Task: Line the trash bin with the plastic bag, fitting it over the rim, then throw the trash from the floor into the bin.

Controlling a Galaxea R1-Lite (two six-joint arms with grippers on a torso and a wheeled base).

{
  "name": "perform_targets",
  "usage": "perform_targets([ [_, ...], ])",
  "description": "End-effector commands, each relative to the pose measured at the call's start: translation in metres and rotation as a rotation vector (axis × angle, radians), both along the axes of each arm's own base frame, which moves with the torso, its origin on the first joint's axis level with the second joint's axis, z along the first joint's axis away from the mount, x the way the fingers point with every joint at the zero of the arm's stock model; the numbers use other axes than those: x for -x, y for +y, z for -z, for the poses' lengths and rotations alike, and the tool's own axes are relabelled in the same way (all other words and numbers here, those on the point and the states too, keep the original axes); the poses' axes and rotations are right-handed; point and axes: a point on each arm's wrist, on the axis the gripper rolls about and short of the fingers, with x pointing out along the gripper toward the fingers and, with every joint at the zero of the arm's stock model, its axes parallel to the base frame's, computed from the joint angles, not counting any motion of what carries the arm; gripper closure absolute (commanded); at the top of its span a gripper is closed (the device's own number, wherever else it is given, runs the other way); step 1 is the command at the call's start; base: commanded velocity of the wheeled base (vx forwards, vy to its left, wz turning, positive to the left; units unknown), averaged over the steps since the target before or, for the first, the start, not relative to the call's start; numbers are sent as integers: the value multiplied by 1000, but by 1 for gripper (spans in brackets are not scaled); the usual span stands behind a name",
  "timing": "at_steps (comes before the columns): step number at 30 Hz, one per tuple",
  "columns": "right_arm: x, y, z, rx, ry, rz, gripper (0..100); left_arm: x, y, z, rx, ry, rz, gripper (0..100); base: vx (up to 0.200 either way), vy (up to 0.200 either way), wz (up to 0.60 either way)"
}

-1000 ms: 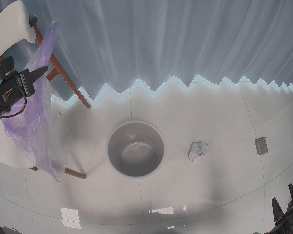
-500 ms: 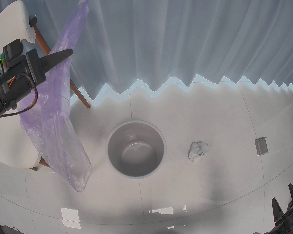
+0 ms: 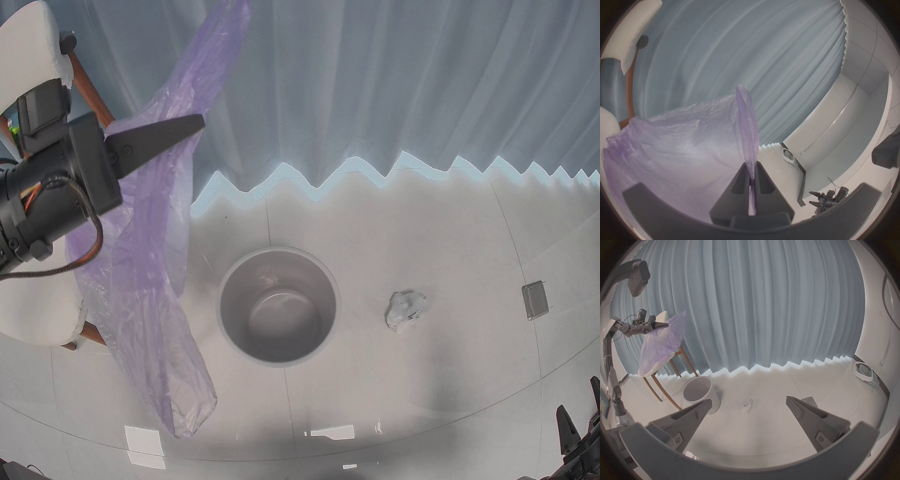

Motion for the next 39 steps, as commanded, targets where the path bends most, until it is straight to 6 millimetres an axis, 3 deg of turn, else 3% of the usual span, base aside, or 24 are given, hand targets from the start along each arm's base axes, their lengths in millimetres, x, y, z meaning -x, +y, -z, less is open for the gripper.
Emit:
perform_targets([
  [1, 0, 0, 5, 0, 0, -1, 0, 7, -8, 7, -13, 18, 56, 100, 0, 0, 0],
  [8, 0, 0, 5, 0, 0, -1, 0, 14, -23, 13, -7, 64, 149, 100, 0, 0, 0],
  [16, 0, 0, 5, 0, 0, -1, 0, 0, -35, 31, -57, 114, 139, 100, 0, 0, 0],
  [29, 0, 0, 5, 0, 0, -1, 0, -9, -27, 35, -106, 90, 82, 100, 0, 0, 0],
  [36, 0, 0, 5, 0, 0, -1, 0, -32, -8, 71, -263, 109, -45, 100, 0, 0, 0],
  [39, 0, 0, 5, 0, 0, -1, 0, -33, -5, 63, -259, 88, -57, 100, 0, 0, 0],
])
